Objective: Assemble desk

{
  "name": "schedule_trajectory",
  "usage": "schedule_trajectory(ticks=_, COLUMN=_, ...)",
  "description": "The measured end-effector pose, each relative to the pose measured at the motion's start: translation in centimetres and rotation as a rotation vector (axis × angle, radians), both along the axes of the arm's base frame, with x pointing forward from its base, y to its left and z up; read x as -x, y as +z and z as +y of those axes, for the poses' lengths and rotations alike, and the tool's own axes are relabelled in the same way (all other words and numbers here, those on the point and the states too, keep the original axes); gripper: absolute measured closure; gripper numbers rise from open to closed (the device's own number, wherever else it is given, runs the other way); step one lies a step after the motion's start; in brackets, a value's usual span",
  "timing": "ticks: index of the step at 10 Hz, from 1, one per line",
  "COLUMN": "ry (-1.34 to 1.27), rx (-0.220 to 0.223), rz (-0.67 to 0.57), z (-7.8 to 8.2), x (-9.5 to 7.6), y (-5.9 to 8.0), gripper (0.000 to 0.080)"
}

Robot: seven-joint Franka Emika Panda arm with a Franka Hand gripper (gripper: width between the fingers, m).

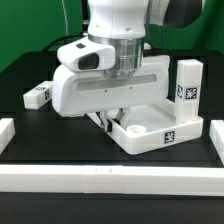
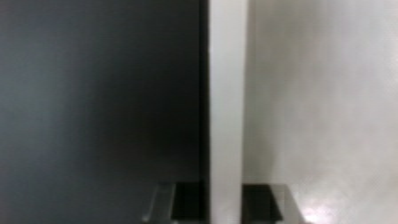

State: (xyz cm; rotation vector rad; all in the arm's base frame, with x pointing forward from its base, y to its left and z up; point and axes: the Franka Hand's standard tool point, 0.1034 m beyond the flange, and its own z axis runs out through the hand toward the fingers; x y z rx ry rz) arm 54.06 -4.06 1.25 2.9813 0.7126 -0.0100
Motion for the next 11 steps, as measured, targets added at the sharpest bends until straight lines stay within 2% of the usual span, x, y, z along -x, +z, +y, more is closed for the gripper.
schedule_trajectory(ticks=2, ry=0.127, rx=0.011, rz=0.012, z=-0.2, x=0.0, y=0.0, gripper=0.0732)
schedule_trajectory(ticks=5, ry=0.379, rx=0.036, rz=0.018, z=1.5, x=-1.5, y=0.2, gripper=0.0732)
schedule_trajectory(ticks=9, ry=0.594, rx=0.059, rz=0.047, z=1.1, x=-1.4, y=0.1, gripper=0.0732)
schedule_trajectory(ticks=11, ry=0.745, rx=0.077, rz=0.054, z=3.0, x=-2.3, y=0.1, gripper=0.0732)
